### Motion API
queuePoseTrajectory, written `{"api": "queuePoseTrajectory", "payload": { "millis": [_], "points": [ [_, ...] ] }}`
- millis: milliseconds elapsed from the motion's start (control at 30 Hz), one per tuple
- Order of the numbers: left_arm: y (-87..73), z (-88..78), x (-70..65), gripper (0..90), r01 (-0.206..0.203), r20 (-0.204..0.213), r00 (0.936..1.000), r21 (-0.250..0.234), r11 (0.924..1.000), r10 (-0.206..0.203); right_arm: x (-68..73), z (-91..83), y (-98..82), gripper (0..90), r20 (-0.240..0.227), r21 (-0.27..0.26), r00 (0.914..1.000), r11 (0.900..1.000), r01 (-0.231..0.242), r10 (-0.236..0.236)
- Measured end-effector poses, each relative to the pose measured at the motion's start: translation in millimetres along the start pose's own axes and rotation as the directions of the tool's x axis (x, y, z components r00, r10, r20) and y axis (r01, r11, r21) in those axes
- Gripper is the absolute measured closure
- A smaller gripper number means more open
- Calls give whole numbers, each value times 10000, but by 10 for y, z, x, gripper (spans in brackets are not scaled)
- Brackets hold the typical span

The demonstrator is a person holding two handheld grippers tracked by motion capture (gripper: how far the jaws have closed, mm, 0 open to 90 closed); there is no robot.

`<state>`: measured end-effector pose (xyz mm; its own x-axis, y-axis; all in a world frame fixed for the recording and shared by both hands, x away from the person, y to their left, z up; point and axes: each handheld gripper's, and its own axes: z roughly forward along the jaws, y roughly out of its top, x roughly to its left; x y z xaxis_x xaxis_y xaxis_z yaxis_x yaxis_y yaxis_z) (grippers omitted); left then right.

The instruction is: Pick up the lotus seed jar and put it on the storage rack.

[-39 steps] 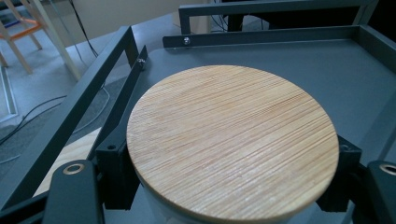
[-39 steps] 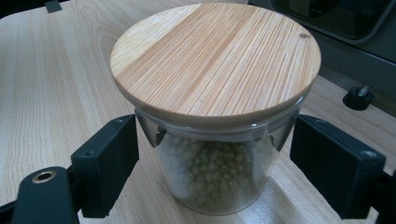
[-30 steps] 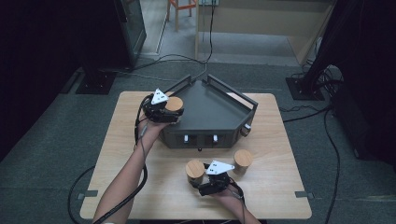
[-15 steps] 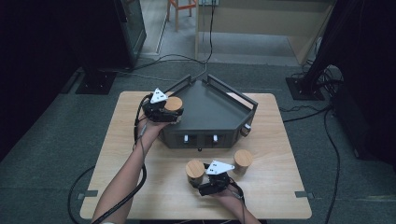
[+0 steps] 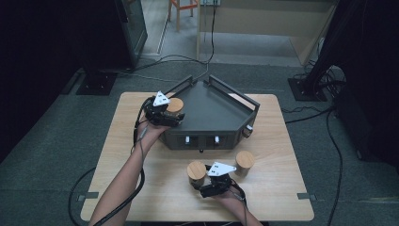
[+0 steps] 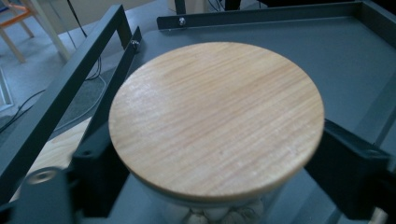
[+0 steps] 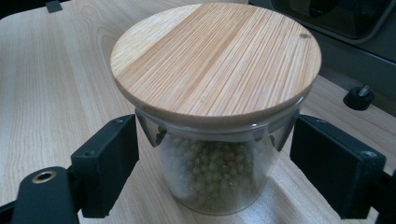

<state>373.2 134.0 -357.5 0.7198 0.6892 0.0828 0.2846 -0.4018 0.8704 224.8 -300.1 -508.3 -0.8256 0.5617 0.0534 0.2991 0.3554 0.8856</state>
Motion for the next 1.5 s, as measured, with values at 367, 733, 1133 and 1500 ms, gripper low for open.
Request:
{"api": "queuePoseTrajectory", "payload": {
  "millis": [367, 733, 1133, 1500],
  "points": [
    [-44, -117, -45, 124, -144, -146, 9998, 168, 9998, 146, 4, 1, 3, 155, 16, 16, 10000, 10000, -1, 1],
    [-195, -306, -120, 124, 175, -404, 9990, -159, 9997, -182, 6, 1, 5, 154, 24, 26, 10000, 10000, -10, 10],
    [-293, -501, -175, 124, -161, -71, 9998, 93, 9998, 161, 6, 1, 5, 155, 35, 31, 10000, 10000, -6, 6],
    [-429, -648, -294, 124, -337, -6, 9994, -78, 9994, 337, 8, 2, 6, 154, 47, 32, 10000, 10000, 5, -5]
  ]
}}
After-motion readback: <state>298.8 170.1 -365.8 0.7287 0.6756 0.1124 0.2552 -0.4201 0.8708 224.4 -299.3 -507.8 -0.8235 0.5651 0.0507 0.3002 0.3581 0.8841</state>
